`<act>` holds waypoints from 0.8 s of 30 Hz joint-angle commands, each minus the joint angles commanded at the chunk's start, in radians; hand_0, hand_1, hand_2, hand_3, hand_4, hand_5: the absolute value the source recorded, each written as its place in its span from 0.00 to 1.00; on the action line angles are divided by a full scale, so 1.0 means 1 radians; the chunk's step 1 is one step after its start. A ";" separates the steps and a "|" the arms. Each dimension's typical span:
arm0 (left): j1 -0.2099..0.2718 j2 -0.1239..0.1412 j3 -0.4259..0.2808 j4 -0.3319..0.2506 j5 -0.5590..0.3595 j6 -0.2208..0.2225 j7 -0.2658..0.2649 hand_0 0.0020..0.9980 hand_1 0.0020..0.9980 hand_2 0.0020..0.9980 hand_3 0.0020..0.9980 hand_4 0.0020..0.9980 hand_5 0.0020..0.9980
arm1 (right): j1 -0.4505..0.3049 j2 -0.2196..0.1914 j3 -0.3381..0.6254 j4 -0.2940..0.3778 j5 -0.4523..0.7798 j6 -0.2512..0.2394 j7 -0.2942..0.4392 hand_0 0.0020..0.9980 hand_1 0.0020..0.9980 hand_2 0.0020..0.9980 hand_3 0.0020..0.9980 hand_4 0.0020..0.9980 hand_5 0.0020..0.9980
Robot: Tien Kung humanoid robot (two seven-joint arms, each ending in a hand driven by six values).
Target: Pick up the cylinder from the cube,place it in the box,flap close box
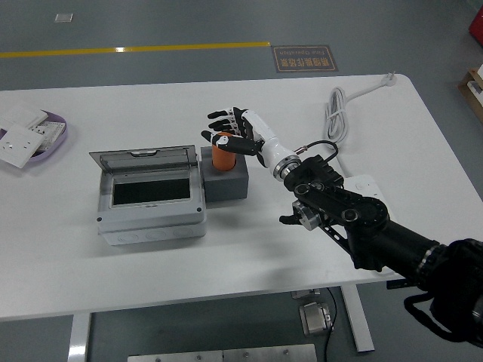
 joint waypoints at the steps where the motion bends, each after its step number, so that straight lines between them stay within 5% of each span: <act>1: 0.000 0.000 0.000 0.000 0.000 0.000 0.000 0.63 0.65 0.63 0.67 0.72 0.25 | 0.000 0.000 -0.002 -0.001 0.000 0.000 0.000 0.77 0.68 0.59 0.64 0.81 0.20; 24: 0.002 0.001 0.011 0.000 -0.006 0.000 -0.001 0.63 0.65 0.63 0.67 0.72 0.25 | 0.009 0.000 -0.097 -0.026 0.035 -0.002 -0.001 0.77 0.68 0.59 0.64 0.81 0.20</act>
